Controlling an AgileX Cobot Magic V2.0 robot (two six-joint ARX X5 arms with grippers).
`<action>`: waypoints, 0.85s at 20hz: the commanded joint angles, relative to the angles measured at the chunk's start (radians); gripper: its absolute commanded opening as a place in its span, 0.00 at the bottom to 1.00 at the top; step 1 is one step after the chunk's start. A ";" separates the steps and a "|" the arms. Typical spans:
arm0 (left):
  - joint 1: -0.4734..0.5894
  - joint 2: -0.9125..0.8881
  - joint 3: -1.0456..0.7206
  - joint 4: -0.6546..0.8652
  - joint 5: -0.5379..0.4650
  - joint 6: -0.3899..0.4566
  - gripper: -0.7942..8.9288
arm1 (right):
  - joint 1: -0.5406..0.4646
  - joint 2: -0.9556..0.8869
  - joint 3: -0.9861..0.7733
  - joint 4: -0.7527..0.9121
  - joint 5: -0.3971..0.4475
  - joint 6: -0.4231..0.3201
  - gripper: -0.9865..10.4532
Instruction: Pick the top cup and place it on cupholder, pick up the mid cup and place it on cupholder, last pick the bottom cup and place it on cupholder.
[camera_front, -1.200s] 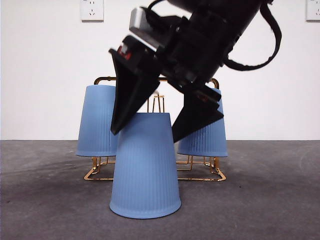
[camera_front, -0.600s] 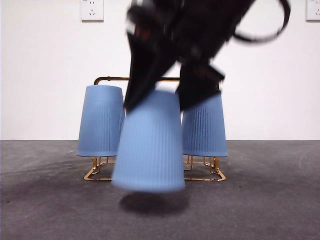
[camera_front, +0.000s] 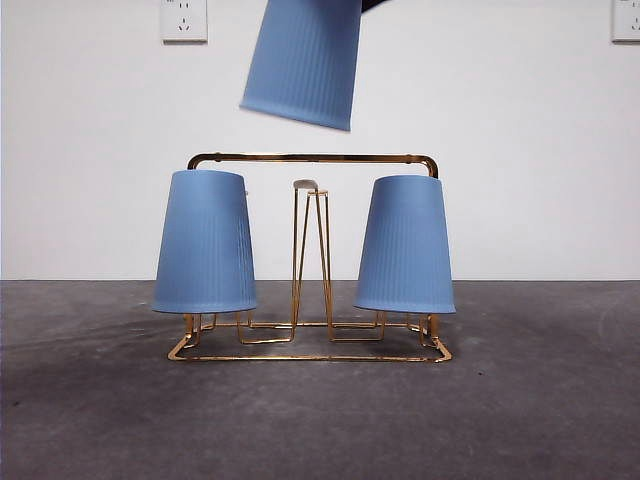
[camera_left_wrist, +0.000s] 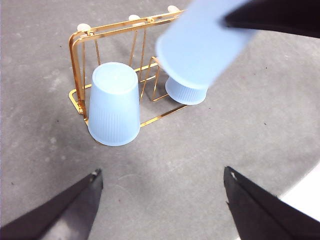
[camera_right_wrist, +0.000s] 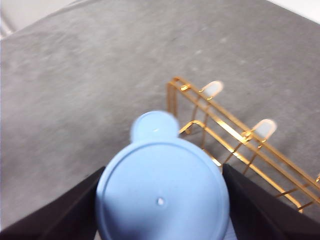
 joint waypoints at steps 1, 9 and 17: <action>-0.006 0.005 0.011 0.013 0.005 0.002 0.47 | -0.011 0.078 0.017 0.031 0.004 -0.021 0.33; -0.006 0.005 0.011 0.011 0.005 0.002 0.47 | -0.051 0.231 0.017 0.064 0.008 -0.037 0.33; -0.006 0.005 0.011 0.011 0.005 0.002 0.47 | -0.065 0.327 0.017 0.068 -0.008 -0.041 0.33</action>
